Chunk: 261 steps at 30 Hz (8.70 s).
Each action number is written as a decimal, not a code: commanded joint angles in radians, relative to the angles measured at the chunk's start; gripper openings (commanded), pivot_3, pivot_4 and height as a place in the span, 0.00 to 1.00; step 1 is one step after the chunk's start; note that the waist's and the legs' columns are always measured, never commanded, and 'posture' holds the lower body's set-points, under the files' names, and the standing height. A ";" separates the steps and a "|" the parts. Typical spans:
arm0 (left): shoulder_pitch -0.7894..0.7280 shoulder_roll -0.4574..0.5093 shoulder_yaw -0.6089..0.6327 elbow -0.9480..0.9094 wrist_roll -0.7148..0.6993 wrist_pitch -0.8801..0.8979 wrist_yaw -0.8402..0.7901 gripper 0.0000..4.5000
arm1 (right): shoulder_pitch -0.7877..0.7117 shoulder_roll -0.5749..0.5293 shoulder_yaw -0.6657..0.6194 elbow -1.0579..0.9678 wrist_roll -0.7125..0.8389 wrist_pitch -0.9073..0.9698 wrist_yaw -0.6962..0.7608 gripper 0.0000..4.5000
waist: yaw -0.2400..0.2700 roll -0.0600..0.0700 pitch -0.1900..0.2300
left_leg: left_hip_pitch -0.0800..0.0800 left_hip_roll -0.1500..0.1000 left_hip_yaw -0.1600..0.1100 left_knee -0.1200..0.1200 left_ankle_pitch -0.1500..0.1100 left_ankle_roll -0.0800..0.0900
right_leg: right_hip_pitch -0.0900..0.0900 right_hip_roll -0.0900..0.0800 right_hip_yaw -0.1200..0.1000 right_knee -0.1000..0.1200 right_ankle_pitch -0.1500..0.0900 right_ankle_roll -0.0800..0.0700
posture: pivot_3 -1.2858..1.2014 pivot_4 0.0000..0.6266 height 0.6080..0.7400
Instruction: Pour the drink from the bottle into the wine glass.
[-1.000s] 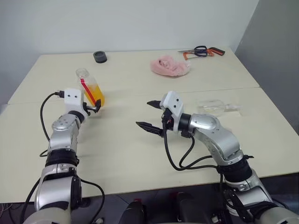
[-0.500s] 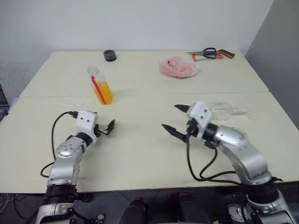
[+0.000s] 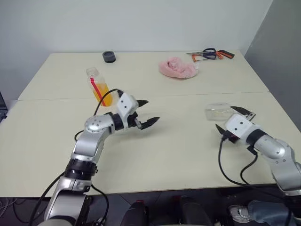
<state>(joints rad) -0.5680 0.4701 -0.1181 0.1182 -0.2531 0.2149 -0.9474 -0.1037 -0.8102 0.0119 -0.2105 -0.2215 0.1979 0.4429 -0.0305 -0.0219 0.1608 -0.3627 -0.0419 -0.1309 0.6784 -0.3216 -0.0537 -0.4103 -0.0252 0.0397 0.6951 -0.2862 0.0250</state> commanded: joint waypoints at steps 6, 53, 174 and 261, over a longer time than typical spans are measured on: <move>-0.066 0.019 -0.057 0.013 -0.005 -0.022 -0.171 1.00 | -0.121 -0.063 -0.013 0.203 -0.141 -0.112 -0.081 1.00 | -0.006 0.001 0.001 | 0.001 0.001 0.001 0.000 0.000 0.000 | 0.000 0.002 0.001 0.001 0.000 0.000 | 0.52 0.24 1.00; 0.213 0.199 0.190 -0.288 -0.193 0.324 -0.098 1.00 | -0.474 0.471 0.076 0.419 0.010 -0.269 -0.222 0.02 | -0.026 0.003 0.002 | 0.000 0.004 -0.003 -0.001 0.000 0.000 | -0.001 0.003 0.003 0.001 0.001 -0.001 | 0.52 0.24 1.00; -0.428 0.100 0.348 0.961 0.096 -0.231 0.437 0.59 | -0.267 0.545 0.219 -0.005 0.453 0.140 0.305 1.00 | -0.002 0.003 0.001 | -0.002 0.001 -0.003 -0.001 0.000 0.000 | -0.006 0.001 -0.001 0.002 0.002 -0.002 | 0.52 0.24 1.00; -0.751 -0.005 -0.223 0.918 0.802 -0.914 0.728 0.36 | -0.292 0.446 0.016 -0.256 0.566 0.297 0.050 1.00 | -0.004 0.003 0.002 | -0.011 -0.001 -0.001 0.001 0.000 0.000 | -0.013 0.000 -0.001 0.002 0.002 -0.002 | 0.52 0.24 1.00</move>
<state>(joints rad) -1.2711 0.4486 -0.3482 1.0546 0.5500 -0.6833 -0.2474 -0.3827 -0.3568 0.0433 -0.4325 0.3335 0.4959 0.4933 -0.0345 -0.0193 0.1626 -0.3741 -0.0427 -0.1324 0.6797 -0.3214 -0.0539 -0.4234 -0.0250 0.0389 0.6976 -0.2844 0.0232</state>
